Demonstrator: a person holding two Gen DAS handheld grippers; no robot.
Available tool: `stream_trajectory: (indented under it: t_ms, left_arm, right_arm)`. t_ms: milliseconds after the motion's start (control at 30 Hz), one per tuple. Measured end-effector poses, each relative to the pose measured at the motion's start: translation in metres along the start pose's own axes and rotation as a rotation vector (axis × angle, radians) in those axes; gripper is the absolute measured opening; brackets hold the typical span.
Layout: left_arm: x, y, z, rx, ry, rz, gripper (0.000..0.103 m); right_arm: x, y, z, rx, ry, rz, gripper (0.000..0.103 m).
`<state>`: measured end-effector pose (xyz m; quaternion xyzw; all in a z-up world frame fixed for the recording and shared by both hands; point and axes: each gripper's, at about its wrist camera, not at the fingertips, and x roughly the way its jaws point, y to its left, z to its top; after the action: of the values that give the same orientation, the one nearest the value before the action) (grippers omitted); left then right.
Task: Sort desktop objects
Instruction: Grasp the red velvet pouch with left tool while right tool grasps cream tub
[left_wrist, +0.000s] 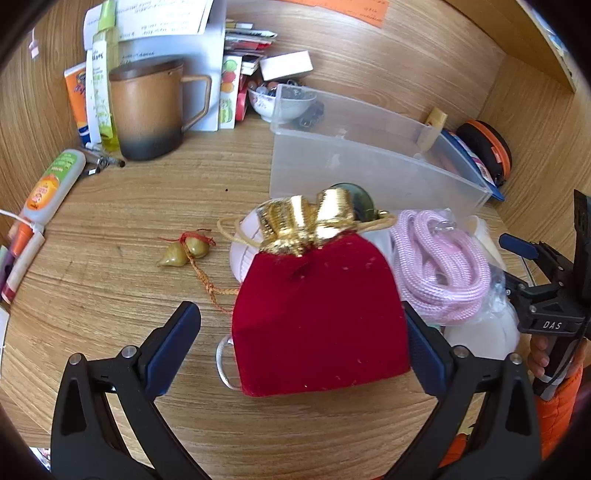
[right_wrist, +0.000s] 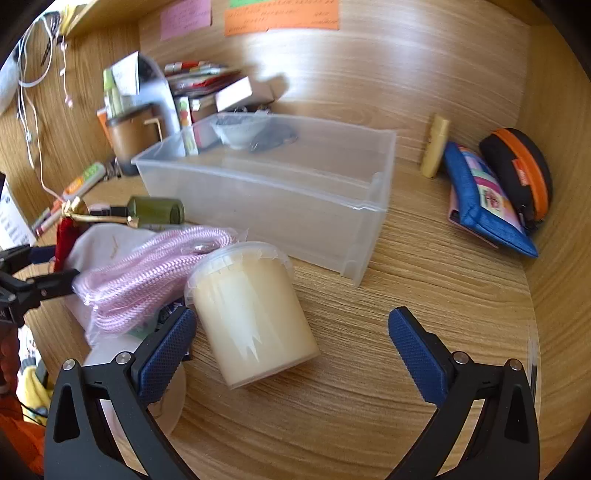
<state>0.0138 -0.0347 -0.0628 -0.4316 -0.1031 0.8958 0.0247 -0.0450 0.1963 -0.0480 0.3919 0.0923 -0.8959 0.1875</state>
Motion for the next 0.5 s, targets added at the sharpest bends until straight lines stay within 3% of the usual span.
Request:
stream_trajectory:
  t_ms: [500]
  left_arm:
    - [0.011,0.007,0.003,-0.013,-0.034,0.002,0.103]
  right_arm:
    - [0.025,-0.006,0.021,-0.075,0.083,0.106,0.102]
